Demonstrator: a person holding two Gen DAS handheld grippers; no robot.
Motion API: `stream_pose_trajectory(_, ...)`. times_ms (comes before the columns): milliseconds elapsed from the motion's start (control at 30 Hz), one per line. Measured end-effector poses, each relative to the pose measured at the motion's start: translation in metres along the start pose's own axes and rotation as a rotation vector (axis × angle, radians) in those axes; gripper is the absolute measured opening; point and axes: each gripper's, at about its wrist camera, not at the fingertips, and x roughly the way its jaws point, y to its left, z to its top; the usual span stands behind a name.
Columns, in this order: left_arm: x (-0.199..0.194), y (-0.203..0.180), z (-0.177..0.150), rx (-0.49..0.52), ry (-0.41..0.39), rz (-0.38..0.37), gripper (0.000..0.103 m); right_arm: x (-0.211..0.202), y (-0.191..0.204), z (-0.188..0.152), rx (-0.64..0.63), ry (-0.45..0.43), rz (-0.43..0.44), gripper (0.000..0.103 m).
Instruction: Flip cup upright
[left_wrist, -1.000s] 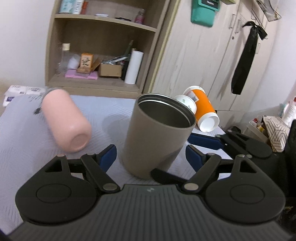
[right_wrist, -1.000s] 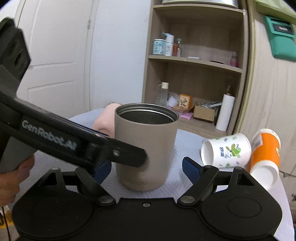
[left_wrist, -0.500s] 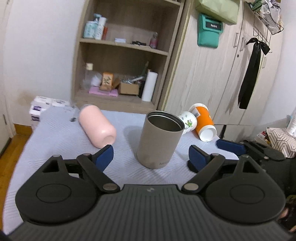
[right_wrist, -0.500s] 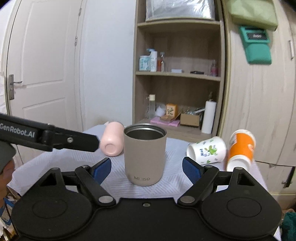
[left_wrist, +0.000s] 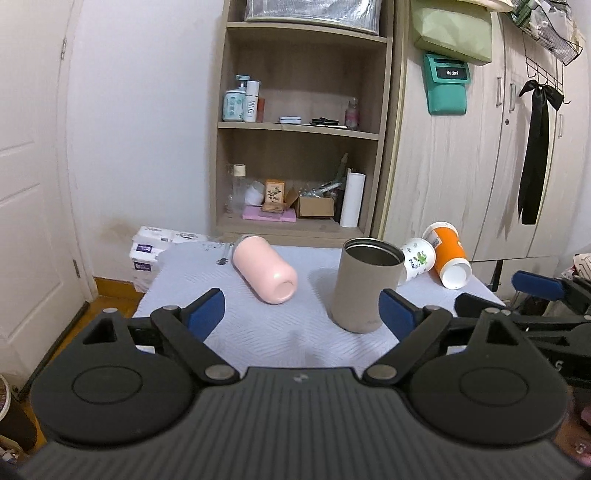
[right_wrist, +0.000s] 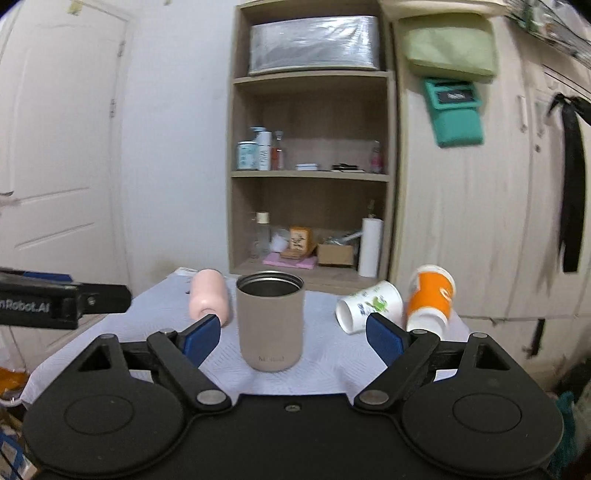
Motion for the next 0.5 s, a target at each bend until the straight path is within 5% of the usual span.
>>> stream_pose_trajectory(500,0.005,-0.002,-0.016,0.004,0.044,0.024,0.098,-0.025,-0.002,-0.011,0.005,-0.043,-0.112,0.094)
